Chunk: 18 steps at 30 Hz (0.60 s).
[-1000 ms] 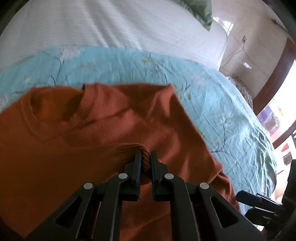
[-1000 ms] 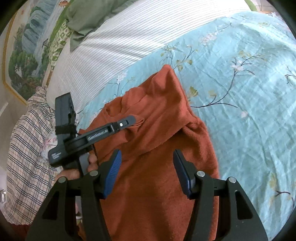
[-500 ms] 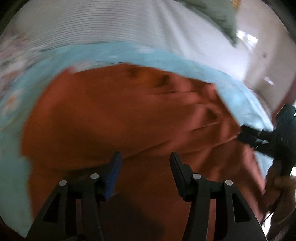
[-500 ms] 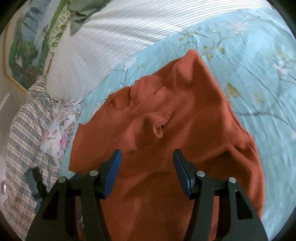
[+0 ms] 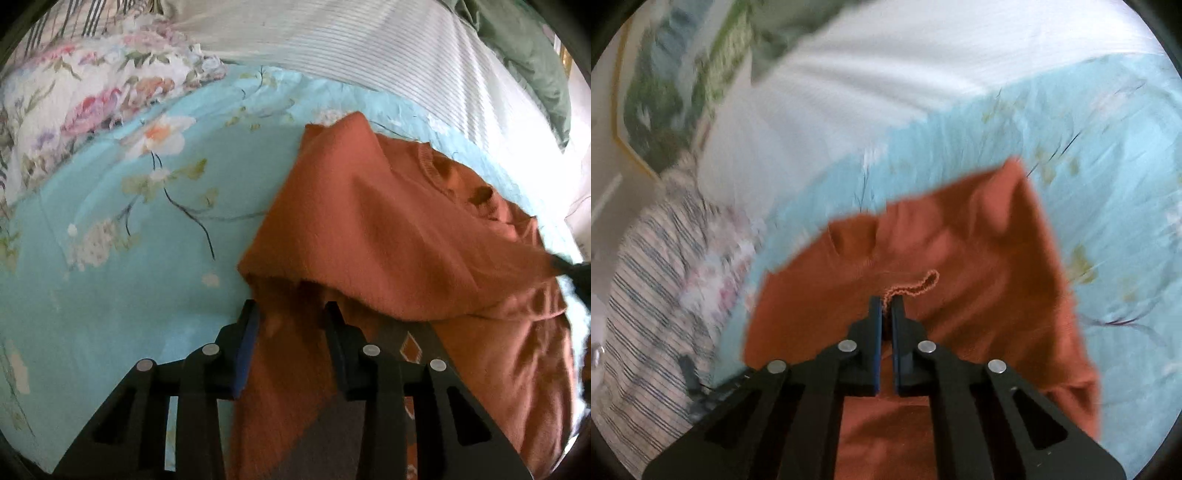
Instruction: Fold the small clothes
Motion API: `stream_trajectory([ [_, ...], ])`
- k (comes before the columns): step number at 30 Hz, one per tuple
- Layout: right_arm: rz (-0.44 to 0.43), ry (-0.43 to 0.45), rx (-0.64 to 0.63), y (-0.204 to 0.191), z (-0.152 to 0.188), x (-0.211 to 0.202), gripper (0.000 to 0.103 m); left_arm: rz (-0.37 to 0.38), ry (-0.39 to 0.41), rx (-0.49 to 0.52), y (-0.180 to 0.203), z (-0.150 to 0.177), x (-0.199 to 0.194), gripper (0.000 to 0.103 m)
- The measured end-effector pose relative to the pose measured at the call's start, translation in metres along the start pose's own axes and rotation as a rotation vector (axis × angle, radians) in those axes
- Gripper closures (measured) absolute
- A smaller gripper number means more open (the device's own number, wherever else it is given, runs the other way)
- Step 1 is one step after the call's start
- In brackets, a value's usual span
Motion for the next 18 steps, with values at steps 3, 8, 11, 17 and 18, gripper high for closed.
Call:
stream_trajectory([
  [3,0.055,0.041,0.016,0.015,-0.02,-0.025,0.098,-0.014,-0.012,-0.011,0.0,-0.005,0.008,0.066],
  [8,0.114,0.001,0.092,0.046,-0.013,-0.008,0.09,-0.03,-0.025,-0.046,-0.002,-0.015,0.018,0.066],
  [11,0.111,0.015,0.116,0.051,-0.005,-0.007,0.048,-0.04,-0.04,-0.084,-0.009,-0.016,0.023,0.066],
  [17,0.12,-0.005,0.086,0.053,0.014,-0.005,0.044,0.012,-0.054,-0.179,-0.025,-0.018,0.028,0.065],
  [18,0.127,-0.024,0.081,0.054,0.019,0.0,0.044,0.012,-0.053,-0.181,-0.025,-0.017,0.028,0.065],
])
Point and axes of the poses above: each gripper's, at about its wrist camera, not at the fingertips, and x roughly the way its jaws point, y to its right, z to its underside, the point moved 8 cm from there along x, roughly the way its jaws point, and after that the axes turned 13 degrees about -z, right-handed, at the moved point
